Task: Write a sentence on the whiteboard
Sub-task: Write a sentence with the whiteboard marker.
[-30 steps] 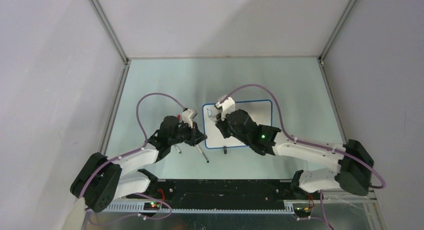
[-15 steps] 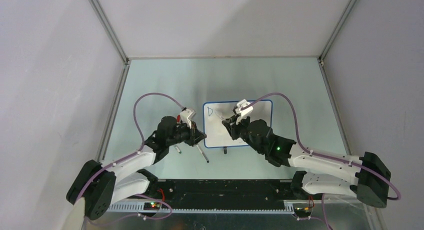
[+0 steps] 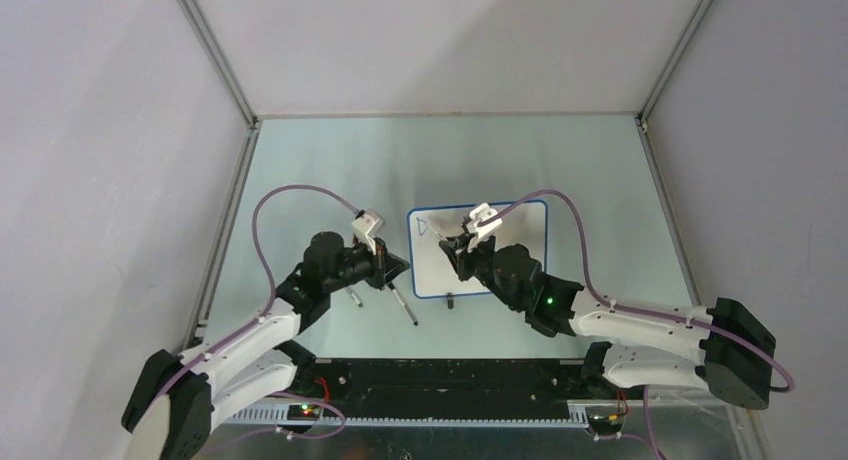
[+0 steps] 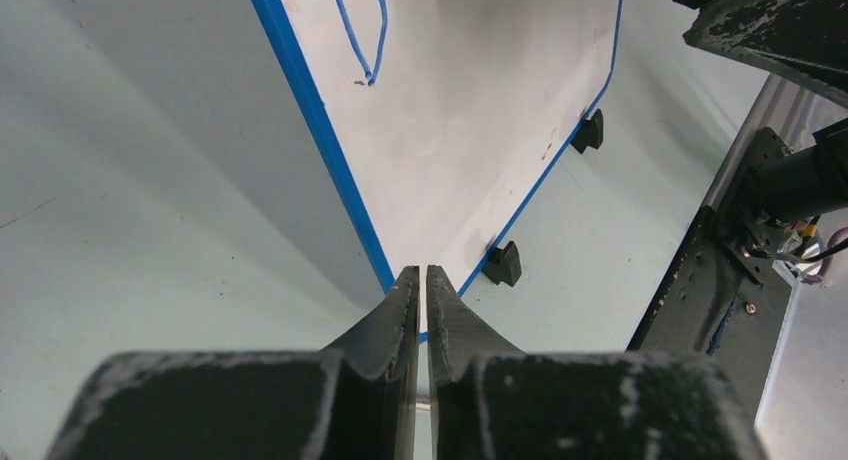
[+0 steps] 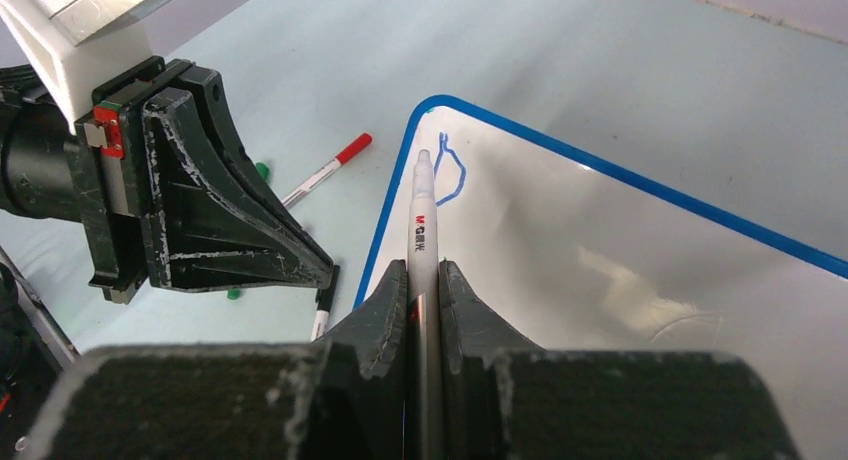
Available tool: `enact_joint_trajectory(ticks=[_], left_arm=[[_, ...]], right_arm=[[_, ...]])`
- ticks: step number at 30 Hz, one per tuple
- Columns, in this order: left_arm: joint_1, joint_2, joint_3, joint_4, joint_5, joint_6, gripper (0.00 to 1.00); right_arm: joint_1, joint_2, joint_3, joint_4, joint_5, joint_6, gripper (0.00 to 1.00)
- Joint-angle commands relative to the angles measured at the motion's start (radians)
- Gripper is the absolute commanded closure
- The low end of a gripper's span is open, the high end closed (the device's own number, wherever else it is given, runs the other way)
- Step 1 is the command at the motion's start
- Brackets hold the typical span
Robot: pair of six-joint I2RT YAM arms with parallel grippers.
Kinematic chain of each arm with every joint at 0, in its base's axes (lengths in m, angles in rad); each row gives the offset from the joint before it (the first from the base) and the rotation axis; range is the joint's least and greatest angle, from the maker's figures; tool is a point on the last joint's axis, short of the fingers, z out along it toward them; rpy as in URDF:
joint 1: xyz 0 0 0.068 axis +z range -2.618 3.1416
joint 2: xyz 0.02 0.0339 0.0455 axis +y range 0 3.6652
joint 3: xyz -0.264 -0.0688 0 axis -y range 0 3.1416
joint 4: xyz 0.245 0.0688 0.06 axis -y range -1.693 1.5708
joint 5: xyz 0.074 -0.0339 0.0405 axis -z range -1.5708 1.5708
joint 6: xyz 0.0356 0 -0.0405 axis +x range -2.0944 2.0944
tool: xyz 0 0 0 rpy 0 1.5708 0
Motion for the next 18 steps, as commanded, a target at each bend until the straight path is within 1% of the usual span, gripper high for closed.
enact_joint_trajectory(ticks=[1,4,7,11,14,16,18], left_arm=[[-0.004,-0.004,0.032,-0.006,0.016,0.009,0.88],[-0.005,-0.003,-0.013,0.072,0.024,-0.015,0.84],[-0.005,0.027,-0.018,0.102,0.042,-0.031,0.84],[-0.004,0.057,-0.018,0.127,0.042,-0.036,0.84],[-0.005,0.061,-0.025,0.136,0.04,-0.029,0.84],[-0.005,0.056,-0.032,0.137,0.03,-0.021,0.82],[-0.005,0.057,-0.036,0.146,0.027,-0.017,0.75]], right_arm=[[0.005,0.017,0.001,0.091,0.033,-0.058,1.0],[0.006,0.003,0.015,0.083,0.034,-0.076,1.0],[0.007,-0.034,0.077,-0.001,0.05,-0.067,1.0],[0.006,-0.077,0.169,-0.081,0.077,0.004,1.0],[-0.003,-0.087,0.231,-0.091,0.08,0.059,1.0],[-0.009,-0.081,0.255,-0.085,0.086,0.062,1.0],[-0.018,-0.078,0.272,-0.087,0.093,0.069,1.0]])
